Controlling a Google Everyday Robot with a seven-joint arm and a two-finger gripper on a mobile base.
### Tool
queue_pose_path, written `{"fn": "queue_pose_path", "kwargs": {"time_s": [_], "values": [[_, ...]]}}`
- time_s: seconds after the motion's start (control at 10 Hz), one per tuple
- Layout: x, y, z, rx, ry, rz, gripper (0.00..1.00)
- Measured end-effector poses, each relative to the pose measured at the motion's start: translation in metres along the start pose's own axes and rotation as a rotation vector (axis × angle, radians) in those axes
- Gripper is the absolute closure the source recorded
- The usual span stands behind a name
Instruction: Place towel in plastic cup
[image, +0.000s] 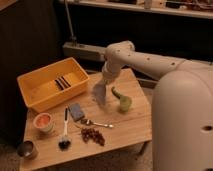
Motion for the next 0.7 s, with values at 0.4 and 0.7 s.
{"fn": "queue_pose_path", "kwargs": {"time_s": [0.4,0.7], "values": [[-0.006,-0.075,-0.114,-0.008,-0.081,0.059,1.00],[-0.004,-0.116,-0.176,0.018,-0.045,0.060,1.00]]}}
